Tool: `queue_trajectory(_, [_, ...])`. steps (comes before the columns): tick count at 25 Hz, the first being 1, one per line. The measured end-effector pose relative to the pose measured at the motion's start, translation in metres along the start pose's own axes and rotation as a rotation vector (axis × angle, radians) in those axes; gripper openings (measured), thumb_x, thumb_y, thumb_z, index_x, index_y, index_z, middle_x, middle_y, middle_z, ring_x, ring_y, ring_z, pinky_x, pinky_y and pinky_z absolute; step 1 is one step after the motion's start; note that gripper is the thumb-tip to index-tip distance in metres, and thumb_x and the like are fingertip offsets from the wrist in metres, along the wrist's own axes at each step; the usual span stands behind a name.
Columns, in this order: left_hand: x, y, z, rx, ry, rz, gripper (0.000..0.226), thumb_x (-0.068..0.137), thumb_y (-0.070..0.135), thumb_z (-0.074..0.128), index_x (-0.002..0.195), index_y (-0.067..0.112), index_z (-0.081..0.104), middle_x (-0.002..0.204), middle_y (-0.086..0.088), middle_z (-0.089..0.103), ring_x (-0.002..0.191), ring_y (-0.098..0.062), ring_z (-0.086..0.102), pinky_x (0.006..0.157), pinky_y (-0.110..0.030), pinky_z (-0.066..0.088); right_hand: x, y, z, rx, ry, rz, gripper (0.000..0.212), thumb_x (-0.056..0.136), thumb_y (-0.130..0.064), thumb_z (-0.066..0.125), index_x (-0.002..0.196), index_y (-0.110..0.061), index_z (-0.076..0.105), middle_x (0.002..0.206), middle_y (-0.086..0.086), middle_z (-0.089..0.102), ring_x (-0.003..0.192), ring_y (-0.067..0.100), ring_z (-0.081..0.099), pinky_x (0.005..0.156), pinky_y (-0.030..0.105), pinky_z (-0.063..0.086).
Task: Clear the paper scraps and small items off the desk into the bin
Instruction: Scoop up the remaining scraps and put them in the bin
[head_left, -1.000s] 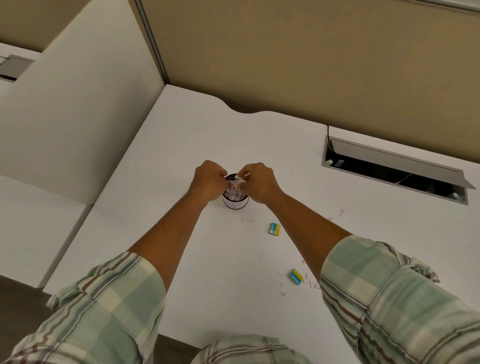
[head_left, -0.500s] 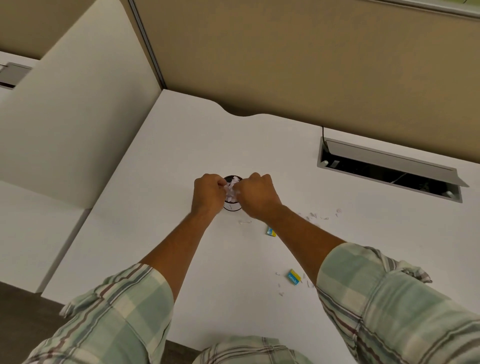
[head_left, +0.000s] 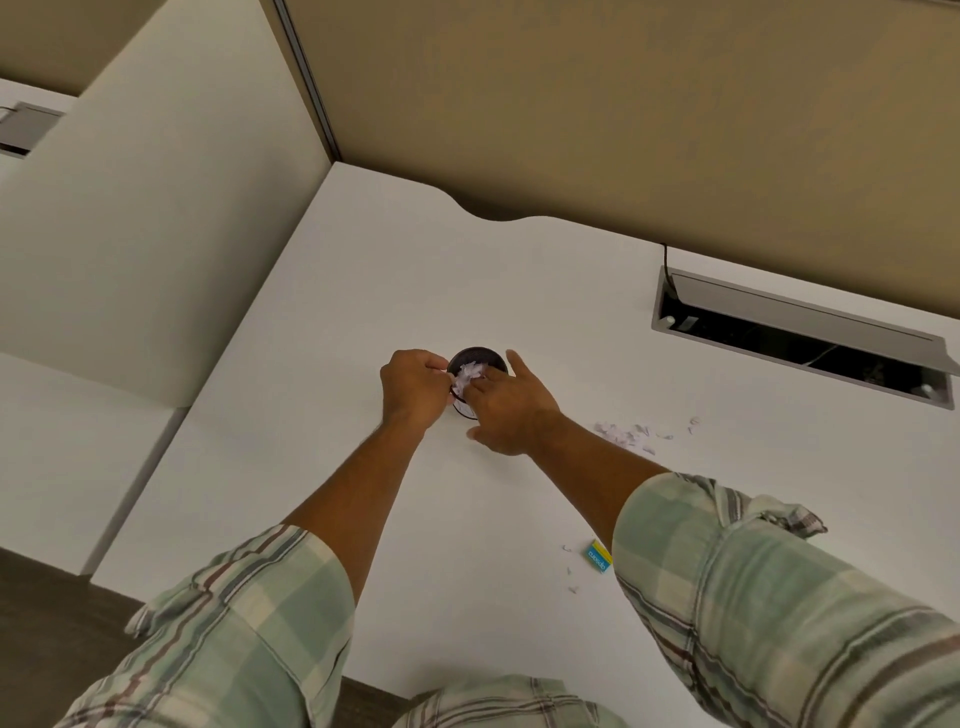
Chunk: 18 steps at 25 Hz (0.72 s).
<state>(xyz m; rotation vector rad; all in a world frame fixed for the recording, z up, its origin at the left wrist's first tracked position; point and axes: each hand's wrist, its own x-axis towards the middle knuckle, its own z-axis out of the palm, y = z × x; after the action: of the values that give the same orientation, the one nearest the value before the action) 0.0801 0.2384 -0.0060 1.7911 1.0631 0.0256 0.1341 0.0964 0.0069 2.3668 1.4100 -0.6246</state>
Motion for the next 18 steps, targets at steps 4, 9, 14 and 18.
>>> queue_trajectory(4, [0.003, -0.001, 0.001, -0.068, -0.001, -0.049, 0.018, 0.079, -0.005, 0.076, 0.092, 0.006, 0.078, 0.09, -0.01, 0.076, 0.07, -0.023, 0.076, 0.06, -0.034, 0.065, 0.013, -0.002, -0.02, -0.053, -0.163, -0.005, 0.068, 0.105, -0.047, 0.037, 0.163, -0.025, 0.008, 0.171, 0.0, 0.013, 0.158, 0.021, 0.009, 0.126, 0.057, -0.002])
queue_trajectory(9, [0.002, 0.001, 0.003, -0.051, 0.003, -0.048, 0.017, 0.079, -0.005, 0.076, 0.091, 0.005, 0.079, 0.089, -0.011, 0.076, 0.073, -0.026, 0.076, 0.063, -0.038, 0.066, 0.008, -0.005, -0.032, -0.09, -0.202, -0.026, 0.072, 0.103, -0.04, 0.048, 0.162, -0.024, 0.01, 0.171, 0.003, 0.01, 0.158, 0.024, 0.009, 0.124, 0.062, 0.001])
queue_trajectory(14, [-0.001, 0.005, 0.005, -0.057, 0.013, -0.062, 0.017, 0.074, -0.005, 0.079, 0.085, 0.008, 0.079, 0.084, -0.01, 0.076, 0.071, -0.024, 0.076, 0.06, -0.037, 0.065, -0.012, -0.001, -0.014, 0.097, 0.093, 0.026, 0.063, 0.098, -0.023, 0.056, 0.156, -0.025, 0.032, 0.16, 0.002, 0.04, 0.148, 0.02, 0.036, 0.125, 0.058, -0.002])
queue_trajectory(18, [-0.007, 0.008, 0.006, -0.027, 0.036, -0.052, 0.016, 0.077, 0.0, 0.076, 0.074, 0.016, 0.074, 0.08, -0.005, 0.075, 0.071, -0.023, 0.075, 0.061, -0.035, 0.065, -0.024, 0.01, 0.006, 0.284, 0.302, 0.056, 0.048, 0.092, -0.011, 0.059, 0.139, -0.023, 0.057, 0.141, 0.003, 0.061, 0.136, 0.021, 0.051, 0.125, 0.049, 0.01])
